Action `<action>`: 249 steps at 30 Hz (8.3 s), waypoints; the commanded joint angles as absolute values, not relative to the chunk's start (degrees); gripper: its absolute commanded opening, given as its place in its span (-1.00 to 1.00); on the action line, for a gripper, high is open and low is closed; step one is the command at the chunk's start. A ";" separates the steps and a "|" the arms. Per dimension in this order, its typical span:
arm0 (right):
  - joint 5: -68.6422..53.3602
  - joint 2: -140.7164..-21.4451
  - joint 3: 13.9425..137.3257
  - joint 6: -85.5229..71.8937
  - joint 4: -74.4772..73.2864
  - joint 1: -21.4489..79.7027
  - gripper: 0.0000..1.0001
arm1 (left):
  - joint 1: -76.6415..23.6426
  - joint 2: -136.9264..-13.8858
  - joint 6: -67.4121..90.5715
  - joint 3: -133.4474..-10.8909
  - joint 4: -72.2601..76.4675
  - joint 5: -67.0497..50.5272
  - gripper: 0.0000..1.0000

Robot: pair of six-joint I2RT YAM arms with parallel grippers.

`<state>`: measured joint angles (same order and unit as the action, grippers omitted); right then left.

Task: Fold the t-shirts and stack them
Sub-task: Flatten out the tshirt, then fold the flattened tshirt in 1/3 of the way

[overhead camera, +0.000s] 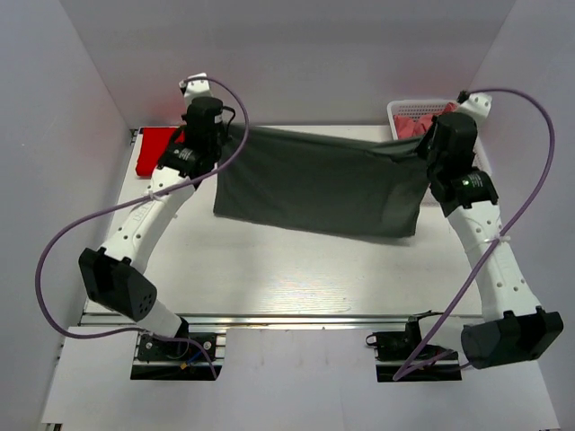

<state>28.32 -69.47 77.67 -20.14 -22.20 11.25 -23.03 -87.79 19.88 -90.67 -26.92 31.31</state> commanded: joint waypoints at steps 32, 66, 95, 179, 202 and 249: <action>10.81 -60.90 36.30 -37.87 -46.49 10.46 -0.67 | -23.03 -63.73 41.74 -30.59 -38.66 5.19 -0.97; 3.62 -65.48 35.51 -37.00 -43.00 10.28 0.50 | -22.32 -66.36 41.22 -33.05 -36.83 0.80 0.20; 7.11 -54.84 58.86 -30.32 -28.13 10.28 -1.00 | -22.85 -58.97 29.71 -62.47 -25.75 15.99 -1.00; 4.75 -64.87 36.65 -22.41 -13.52 8.87 -1.00 | -15.64 -70.76 28.12 -33.49 -6.48 4.48 -1.00; 10.55 -60.72 39.99 -32.08 -26.55 8.61 -1.00 | -16.17 -60.90 31.72 -34.70 -16.70 -0.62 -1.00; 4.76 -92.72 57.22 -23.11 -15.23 7.39 0.80 | -15.56 -100.36 30.05 -63.72 -13.45 -11.33 1.00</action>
<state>7.86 -91.20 58.57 -24.34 -23.05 8.12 -15.03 -98.24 30.46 -64.88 -17.91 -4.58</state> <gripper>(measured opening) 0.897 0.997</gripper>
